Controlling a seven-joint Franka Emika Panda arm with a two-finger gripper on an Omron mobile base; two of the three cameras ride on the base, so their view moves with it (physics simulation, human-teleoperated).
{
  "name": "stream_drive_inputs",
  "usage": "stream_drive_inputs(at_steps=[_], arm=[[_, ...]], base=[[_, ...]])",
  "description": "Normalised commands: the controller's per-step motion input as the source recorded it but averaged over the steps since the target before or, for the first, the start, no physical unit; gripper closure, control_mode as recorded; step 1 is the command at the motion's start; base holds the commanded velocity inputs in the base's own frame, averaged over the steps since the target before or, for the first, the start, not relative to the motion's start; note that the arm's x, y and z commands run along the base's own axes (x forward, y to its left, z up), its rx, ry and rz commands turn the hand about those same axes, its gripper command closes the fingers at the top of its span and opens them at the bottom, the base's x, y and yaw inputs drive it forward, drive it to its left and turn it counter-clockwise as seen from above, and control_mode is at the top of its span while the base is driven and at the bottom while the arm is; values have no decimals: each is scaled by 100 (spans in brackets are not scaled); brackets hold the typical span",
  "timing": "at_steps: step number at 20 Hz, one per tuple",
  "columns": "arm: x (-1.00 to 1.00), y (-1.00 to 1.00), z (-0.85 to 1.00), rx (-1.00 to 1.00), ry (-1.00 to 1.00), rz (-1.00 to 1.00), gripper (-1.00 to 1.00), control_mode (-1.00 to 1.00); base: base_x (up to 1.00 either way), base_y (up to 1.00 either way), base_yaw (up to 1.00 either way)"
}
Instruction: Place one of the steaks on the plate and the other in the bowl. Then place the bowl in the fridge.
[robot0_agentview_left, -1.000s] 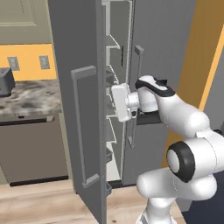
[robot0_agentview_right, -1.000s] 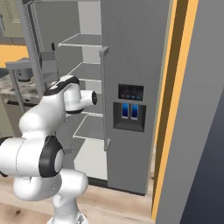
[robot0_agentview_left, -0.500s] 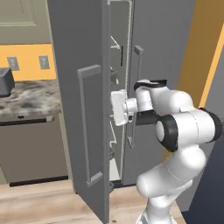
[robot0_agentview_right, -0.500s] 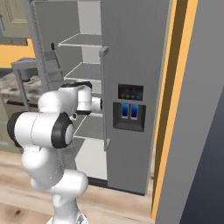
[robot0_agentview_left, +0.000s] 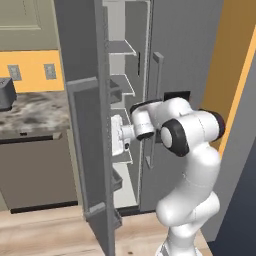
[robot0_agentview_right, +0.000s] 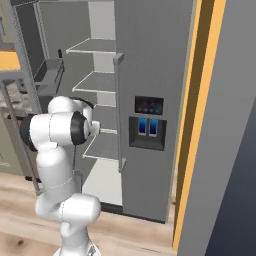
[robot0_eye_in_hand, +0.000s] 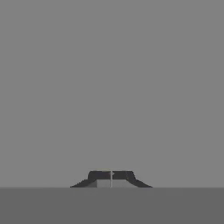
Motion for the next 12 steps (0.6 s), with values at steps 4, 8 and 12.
stream_drive_inputs(at_steps=[4,8,12], arm=[[-29,100,-17,7,19,17,100,-100],[0,78,-3,0,2,3,100,-100],[4,-33,31,3,-5,4,100,-100]], base=[[0,0,0],[0,0,0],[0,0,0]])
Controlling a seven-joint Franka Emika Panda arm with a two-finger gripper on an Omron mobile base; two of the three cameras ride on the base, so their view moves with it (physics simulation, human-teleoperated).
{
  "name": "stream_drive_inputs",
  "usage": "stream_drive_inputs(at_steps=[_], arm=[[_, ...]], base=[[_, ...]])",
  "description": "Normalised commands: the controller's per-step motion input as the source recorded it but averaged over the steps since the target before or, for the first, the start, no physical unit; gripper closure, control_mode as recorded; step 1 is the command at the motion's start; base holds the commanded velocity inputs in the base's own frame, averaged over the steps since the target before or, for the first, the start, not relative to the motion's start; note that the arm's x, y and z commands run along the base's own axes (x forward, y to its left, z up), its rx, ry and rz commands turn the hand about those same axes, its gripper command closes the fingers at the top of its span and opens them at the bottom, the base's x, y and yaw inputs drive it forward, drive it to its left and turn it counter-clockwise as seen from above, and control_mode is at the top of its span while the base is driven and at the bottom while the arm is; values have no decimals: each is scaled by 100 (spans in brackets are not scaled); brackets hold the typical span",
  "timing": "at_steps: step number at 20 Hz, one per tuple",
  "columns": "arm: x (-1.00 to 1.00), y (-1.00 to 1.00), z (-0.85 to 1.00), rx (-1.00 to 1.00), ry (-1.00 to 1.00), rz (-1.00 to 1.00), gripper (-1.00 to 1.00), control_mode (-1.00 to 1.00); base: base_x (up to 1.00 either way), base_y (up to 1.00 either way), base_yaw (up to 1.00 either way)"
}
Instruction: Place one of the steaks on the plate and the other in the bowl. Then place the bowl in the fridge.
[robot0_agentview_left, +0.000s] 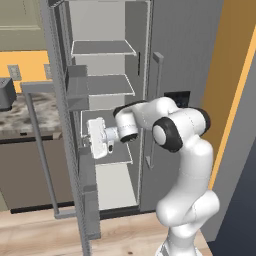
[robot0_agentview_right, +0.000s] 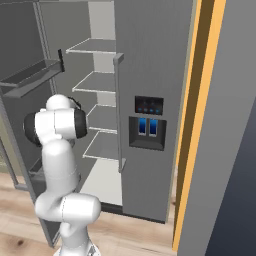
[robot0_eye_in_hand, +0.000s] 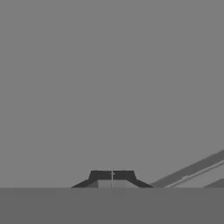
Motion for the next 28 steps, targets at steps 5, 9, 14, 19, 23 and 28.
stream_drive_inputs(at_steps=[5,9,14,19,23,28], arm=[[-2,-96,87,-9,-12,1,100,-100],[-3,-99,52,-35,-19,-4,100,-100],[-24,-59,2,-62,-58,-16,100,-100],[-6,-34,-26,-68,-57,-41,100,-100],[-6,-65,0,-25,-17,-23,100,-100],[-74,-74,7,-14,-16,-7,100,-100]], base=[[0,0,0],[0,0,0],[0,0,0],[0,0,0],[0,0,0],[0,0,0]])
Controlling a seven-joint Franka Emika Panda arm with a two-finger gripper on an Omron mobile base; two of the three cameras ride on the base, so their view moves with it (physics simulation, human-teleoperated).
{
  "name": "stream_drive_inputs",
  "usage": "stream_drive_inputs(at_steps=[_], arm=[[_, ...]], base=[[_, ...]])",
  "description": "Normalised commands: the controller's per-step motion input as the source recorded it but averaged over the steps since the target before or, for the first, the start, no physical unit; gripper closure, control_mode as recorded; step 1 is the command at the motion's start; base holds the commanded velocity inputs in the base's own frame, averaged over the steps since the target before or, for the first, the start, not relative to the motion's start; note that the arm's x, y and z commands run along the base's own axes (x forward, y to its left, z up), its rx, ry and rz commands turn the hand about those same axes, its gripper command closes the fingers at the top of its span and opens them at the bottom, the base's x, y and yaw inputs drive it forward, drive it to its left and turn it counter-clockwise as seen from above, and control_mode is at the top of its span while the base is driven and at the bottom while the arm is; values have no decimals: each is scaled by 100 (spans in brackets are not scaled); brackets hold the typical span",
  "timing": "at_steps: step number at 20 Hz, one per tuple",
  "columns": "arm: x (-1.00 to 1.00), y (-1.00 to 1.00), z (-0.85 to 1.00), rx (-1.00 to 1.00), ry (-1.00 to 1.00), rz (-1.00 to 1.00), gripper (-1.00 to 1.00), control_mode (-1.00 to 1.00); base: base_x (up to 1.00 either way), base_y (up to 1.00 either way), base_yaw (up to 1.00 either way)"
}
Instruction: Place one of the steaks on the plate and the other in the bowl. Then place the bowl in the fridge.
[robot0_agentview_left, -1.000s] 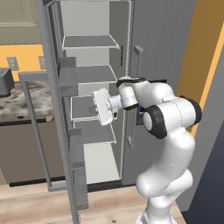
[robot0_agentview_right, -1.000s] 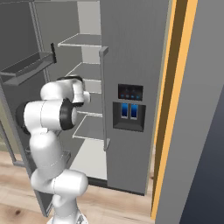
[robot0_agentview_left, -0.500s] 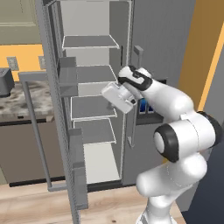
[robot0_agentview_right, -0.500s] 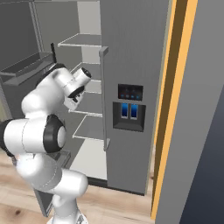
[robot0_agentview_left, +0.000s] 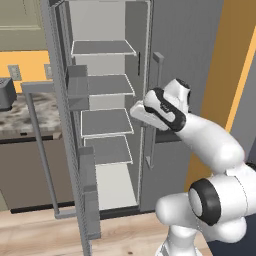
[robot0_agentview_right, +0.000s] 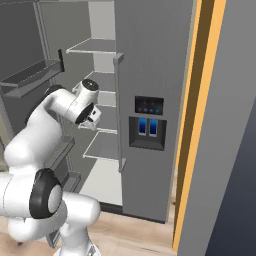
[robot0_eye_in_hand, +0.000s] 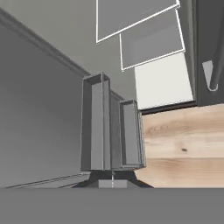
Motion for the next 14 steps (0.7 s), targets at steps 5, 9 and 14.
stream_drive_inputs(at_steps=[5,9,14], arm=[[-54,-35,3,-47,-37,-1,-100,-100],[-23,-4,10,-28,-23,-4,-100,-100],[-68,-2,61,-2,-12,-2,-100,-100]], base=[[0,0,0],[0,0,0],[0,0,0]])
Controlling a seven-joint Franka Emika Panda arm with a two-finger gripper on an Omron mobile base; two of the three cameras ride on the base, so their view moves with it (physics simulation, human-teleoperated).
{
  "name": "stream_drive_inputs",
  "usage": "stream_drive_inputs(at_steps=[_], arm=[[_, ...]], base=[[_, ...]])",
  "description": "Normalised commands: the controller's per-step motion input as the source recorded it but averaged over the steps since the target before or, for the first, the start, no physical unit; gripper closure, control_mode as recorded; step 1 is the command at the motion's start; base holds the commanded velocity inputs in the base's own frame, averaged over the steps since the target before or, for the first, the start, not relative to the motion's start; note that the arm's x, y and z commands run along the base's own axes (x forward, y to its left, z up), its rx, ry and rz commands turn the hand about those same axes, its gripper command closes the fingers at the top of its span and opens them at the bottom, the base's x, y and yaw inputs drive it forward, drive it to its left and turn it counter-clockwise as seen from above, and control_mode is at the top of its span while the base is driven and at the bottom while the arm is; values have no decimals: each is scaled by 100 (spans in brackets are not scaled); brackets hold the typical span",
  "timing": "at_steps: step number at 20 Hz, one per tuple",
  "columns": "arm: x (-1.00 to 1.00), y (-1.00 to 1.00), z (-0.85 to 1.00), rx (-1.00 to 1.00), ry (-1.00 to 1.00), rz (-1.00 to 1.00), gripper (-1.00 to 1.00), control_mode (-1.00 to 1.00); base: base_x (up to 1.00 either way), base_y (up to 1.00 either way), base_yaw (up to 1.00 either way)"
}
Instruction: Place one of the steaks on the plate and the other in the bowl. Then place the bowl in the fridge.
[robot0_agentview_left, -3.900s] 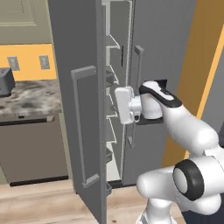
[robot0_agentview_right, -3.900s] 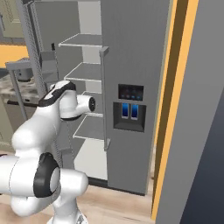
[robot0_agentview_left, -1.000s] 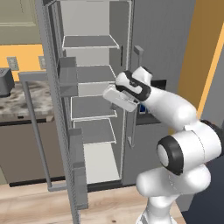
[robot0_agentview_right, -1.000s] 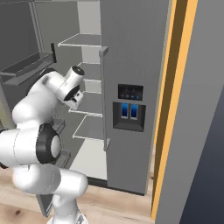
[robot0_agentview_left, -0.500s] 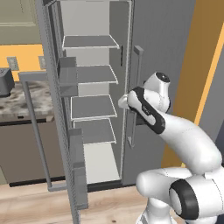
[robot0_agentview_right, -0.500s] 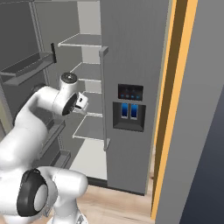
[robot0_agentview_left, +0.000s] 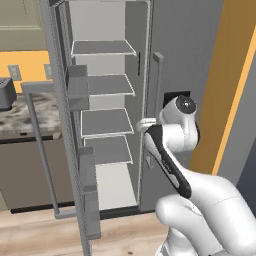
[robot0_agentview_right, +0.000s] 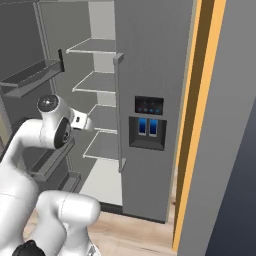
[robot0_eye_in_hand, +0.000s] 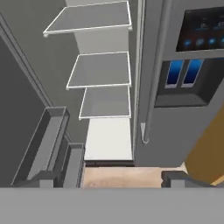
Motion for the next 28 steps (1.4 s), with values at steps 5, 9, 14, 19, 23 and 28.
stream_drive_inputs(at_steps=[5,9,14,19,23,28], arm=[[-89,-4,45,0,-15,0,-100,-100],[-98,0,9,-2,-30,0,-100,-100],[-28,7,-4,-2,-11,0,-100,100],[0,0,0,0,0,0,-100,100],[0,0,0,0,0,0,-100,100],[0,0,0,0,0,0,-100,100]], base=[[0,0,0],[0,0,0],[-50,6,1],[-95,44,13],[-87,100,28],[-42,100,24]])
